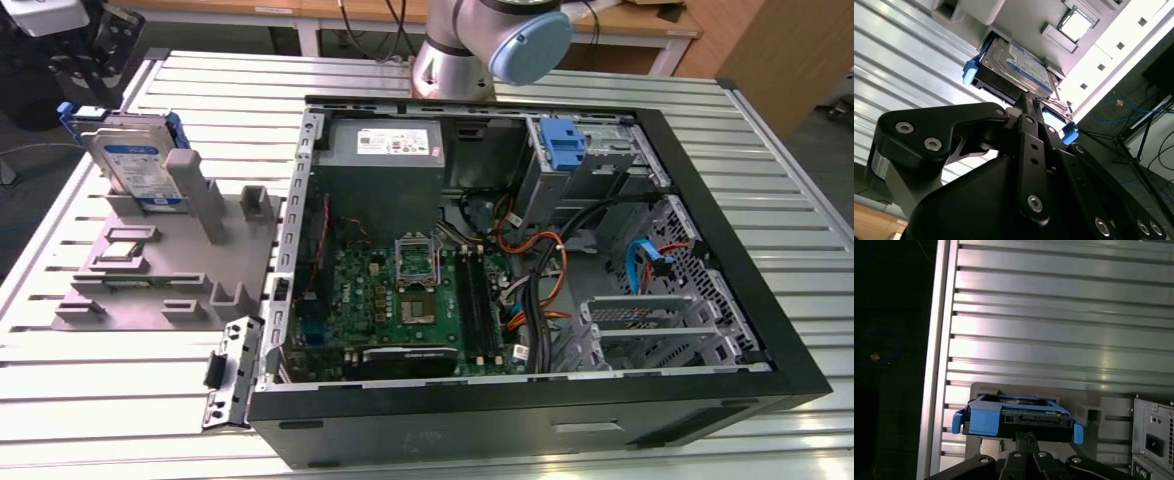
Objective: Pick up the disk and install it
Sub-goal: 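Pick up the disk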
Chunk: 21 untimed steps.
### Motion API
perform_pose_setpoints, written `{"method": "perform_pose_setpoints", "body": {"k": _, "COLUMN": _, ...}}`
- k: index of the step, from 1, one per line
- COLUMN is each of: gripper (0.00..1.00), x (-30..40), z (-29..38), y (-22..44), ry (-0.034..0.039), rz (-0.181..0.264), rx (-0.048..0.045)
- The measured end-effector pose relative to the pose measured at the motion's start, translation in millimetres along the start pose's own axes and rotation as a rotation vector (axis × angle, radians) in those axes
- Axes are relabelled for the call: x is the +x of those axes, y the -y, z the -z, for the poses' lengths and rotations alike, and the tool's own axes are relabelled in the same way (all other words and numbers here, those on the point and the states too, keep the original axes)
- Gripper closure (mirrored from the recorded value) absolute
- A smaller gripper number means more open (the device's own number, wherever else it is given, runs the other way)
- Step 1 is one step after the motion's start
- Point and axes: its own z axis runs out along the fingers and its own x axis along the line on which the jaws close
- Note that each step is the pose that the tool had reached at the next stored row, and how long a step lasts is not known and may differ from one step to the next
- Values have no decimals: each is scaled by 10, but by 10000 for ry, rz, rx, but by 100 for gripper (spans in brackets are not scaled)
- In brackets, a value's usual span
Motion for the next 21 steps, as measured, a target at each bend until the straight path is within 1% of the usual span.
{"method": "perform_pose_setpoints", "body": {"k": 10, "gripper": 89, "x": 0, "z": 0, "y": 0, "ry": -6, "rz": 128, "rx": -1}}
{"method": "perform_pose_setpoints", "body": {"k": 12, "gripper": 89, "x": 0, "z": 0, "y": 0, "ry": -13, "rz": 280, "rx": -2}}
{"method": "perform_pose_setpoints", "body": {"k": 18, "gripper": 89, "x": 0, "z": -1, "y": 0, "ry": -52, "rz": 1184, "rx": -12}}
{"method": "perform_pose_setpoints", "body": {"k": 21, "gripper": 89, "x": 0, "z": 0, "y": 0, "ry": -56, "rz": 1242, "rx": -13}}
